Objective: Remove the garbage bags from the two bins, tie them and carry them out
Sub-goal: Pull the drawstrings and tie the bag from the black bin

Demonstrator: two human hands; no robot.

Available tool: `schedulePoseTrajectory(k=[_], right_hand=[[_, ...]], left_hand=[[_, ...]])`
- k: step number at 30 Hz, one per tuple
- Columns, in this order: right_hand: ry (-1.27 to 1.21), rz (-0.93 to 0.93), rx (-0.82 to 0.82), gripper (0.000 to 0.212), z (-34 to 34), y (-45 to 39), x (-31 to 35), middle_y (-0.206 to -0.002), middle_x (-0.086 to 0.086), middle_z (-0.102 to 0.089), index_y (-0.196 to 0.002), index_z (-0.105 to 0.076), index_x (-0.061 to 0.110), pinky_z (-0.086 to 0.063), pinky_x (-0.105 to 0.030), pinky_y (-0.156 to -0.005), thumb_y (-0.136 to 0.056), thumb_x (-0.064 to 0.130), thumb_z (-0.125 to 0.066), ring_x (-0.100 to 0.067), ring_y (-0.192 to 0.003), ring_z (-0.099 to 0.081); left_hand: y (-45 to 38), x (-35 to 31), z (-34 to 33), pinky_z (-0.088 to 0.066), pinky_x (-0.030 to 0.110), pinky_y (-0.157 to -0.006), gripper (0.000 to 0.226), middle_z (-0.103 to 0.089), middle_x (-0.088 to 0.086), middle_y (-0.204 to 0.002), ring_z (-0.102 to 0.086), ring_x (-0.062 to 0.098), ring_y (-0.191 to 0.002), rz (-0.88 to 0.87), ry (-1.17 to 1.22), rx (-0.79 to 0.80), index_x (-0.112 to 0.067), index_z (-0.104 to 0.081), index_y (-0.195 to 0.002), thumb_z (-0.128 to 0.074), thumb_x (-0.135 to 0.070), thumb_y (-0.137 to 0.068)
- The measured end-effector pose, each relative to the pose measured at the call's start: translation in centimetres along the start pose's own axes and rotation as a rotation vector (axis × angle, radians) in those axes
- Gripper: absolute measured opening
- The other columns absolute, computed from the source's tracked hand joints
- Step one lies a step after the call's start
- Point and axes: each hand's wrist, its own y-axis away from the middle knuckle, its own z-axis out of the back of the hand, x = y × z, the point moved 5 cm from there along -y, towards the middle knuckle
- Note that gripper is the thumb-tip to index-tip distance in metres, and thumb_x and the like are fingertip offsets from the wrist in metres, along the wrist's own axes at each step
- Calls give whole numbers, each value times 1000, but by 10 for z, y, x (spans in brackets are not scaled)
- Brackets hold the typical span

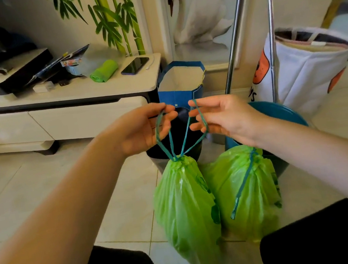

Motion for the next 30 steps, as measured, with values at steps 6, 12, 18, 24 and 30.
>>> schedulePoseTrajectory(k=[6, 12, 18, 24, 30], right_hand=[[170, 113, -79, 36, 28, 14, 3, -111, -12, -69, -120, -64, 11, -57, -26, -66, -85, 3, -66, -21, -80, -72], [525, 191, -87, 58, 34, 20, 14, -109, -1, -66, -129, -55, 22, -60, -29, -63, -76, 13, -78, -20, -78, -72], [716, 307, -203, 26, 55, 15, 21, -89, 10, -66, -106, -64, 23, -56, -30, -69, -81, 24, -73, -10, -70, -63], [747, -139, -390, 15, 132, 1, -25, -83, -7, -67, -100, -67, 10, -58, -42, -80, -88, 17, -64, -22, -79, -64], [412, -633, -315, 49, 145, 16, -71, -121, -19, -63, -130, -47, -1, -52, -38, -86, -93, 30, -57, -29, -102, -61]], left_hand=[[-26, 12, -39, -60, 29, -72, 26, -74, 16, -84, -74, 21, -74, -3, -99, 11, 0, -65, -89, -46, -14, -97], [-32, 21, -67, -56, 25, -70, 35, -72, 8, -95, -68, 17, -78, -25, -210, 37, -3, -66, -113, -45, -27, -99], [-37, 14, -71, -54, 28, -73, 22, -67, 0, -74, -66, 15, -68, -114, -108, 5, -13, -63, -81, -53, -26, -95], [-38, 11, -62, -47, 23, -60, 26, -59, -4, -64, -56, 10, -55, -123, -103, -16, -14, -60, -79, -49, -28, -97], [-38, 14, -58, -47, 22, -57, 25, -59, -4, -64, -55, 9, -54, -110, -121, -22, -13, -63, -82, -50, -27, -97]])
